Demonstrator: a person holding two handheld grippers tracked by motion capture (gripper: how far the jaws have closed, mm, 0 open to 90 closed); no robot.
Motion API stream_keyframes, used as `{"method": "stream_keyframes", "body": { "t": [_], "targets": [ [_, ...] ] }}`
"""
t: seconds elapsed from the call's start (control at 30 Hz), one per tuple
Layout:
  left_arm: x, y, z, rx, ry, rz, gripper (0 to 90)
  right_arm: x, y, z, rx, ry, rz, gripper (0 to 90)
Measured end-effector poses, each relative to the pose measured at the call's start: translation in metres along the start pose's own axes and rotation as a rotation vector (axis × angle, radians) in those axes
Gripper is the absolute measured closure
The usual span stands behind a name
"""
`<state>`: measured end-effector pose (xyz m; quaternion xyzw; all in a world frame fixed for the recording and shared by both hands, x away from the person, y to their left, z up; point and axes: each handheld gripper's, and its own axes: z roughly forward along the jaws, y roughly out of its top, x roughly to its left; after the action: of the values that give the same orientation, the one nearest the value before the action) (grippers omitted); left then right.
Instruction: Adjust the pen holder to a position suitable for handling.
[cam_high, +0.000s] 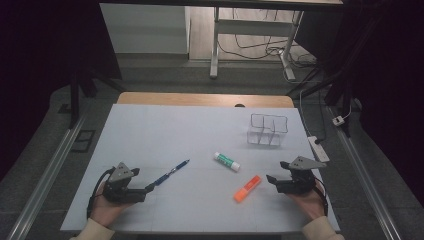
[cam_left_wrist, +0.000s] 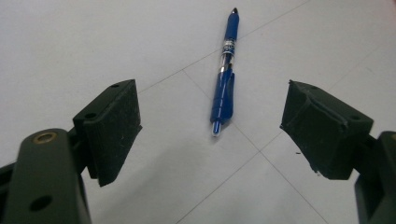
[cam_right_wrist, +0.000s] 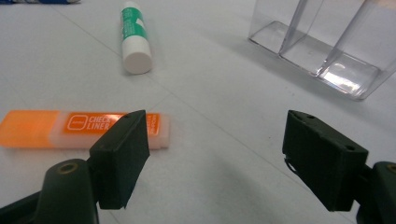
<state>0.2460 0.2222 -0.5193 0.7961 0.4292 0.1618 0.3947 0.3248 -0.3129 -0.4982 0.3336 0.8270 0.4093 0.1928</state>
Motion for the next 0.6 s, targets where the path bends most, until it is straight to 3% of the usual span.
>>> {"method": "stream_keyframes", "body": {
  "t": [0.43,0.6],
  "targets": [
    [0.0,0.0,0.002,0.005,0.001,0.003,19.1,-0.009,0.01,0.001,0.011,-0.035,0.019,23.1],
    [0.0,0.0,0.002,0.007,0.0,0.002,19.2,-0.018,0.011,0.0,0.016,-0.057,0.053,23.7]
  ]
}}
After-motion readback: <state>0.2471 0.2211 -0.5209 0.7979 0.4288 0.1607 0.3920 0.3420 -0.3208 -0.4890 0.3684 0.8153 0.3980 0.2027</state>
